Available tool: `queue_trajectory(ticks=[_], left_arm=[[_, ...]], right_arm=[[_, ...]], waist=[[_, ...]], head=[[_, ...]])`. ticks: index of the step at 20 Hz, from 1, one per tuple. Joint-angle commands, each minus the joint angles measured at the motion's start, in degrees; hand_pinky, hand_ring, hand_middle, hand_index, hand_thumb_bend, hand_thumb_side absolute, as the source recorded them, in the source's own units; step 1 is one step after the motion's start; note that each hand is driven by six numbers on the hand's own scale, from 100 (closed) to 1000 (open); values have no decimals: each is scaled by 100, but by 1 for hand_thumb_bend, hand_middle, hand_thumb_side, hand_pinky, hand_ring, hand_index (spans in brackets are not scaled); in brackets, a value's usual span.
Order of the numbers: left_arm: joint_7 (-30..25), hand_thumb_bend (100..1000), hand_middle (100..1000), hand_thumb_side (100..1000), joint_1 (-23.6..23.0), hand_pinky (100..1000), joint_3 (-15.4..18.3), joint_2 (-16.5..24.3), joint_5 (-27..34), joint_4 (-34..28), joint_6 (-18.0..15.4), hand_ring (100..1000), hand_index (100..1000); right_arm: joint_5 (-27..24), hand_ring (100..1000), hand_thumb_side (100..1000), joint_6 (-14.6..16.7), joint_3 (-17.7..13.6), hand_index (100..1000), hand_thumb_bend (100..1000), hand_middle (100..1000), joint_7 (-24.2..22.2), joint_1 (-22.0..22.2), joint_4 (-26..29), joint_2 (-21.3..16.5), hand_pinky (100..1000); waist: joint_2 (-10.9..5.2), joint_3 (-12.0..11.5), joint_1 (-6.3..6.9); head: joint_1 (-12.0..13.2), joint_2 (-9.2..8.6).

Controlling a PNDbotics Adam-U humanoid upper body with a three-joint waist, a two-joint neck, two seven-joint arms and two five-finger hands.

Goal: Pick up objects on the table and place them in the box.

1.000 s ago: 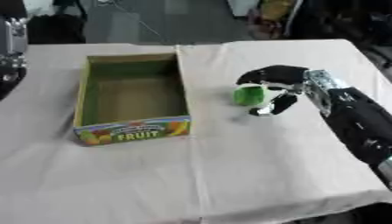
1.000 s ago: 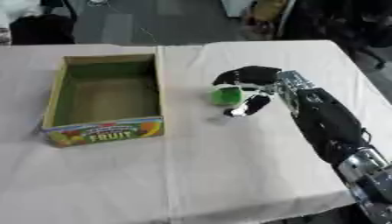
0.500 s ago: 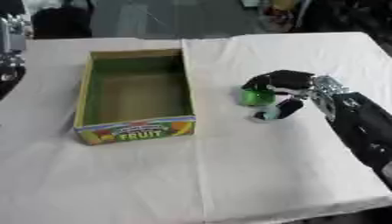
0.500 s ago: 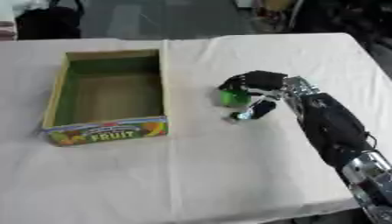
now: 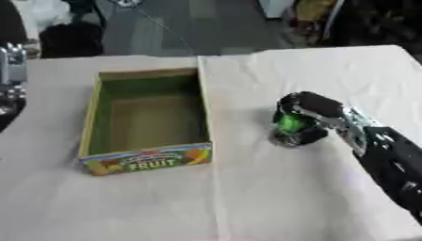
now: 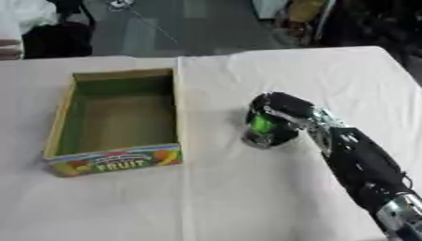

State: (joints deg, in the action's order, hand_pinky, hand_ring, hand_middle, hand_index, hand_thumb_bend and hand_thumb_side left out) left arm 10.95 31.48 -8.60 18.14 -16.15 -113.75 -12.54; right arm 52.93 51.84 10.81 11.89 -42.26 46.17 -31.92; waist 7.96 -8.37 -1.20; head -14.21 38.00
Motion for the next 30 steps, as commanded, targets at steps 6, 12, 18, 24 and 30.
queue_trajectory(ticks=[6,12,18,24,30], left_arm=[[-43,337,859,587,-19,673,34,119,-33,-84,18,670,885],[-66,340,859,583,-77,675,13,159,-31,-84,10,671,885],[-75,341,859,582,-71,675,3,138,-20,-84,-15,672,885],[-82,346,860,576,-13,677,-5,92,-12,-84,-48,673,885],[-58,346,859,577,121,677,17,-18,1,-84,-61,673,885]], right_arm=[[-1115,100,100,-62,53,109,368,100,83,-194,187,-339,100],[-1883,100,100,-596,214,107,372,100,-346,-452,869,-417,100],[-2368,100,100,-1025,441,106,375,100,-733,-819,1240,-73,100],[-2257,100,100,-1117,550,105,376,100,-842,-1086,1335,282,100],[-1975,100,100,-988,578,105,374,100,-811,-1237,1175,547,100]], waist=[[-219,63,-18],[-286,91,-59],[-303,73,-55],[-276,21,-63],[-173,-85,-47]], head=[[33,179],[48,323],[31,419],[-39,446],[-178,386]])
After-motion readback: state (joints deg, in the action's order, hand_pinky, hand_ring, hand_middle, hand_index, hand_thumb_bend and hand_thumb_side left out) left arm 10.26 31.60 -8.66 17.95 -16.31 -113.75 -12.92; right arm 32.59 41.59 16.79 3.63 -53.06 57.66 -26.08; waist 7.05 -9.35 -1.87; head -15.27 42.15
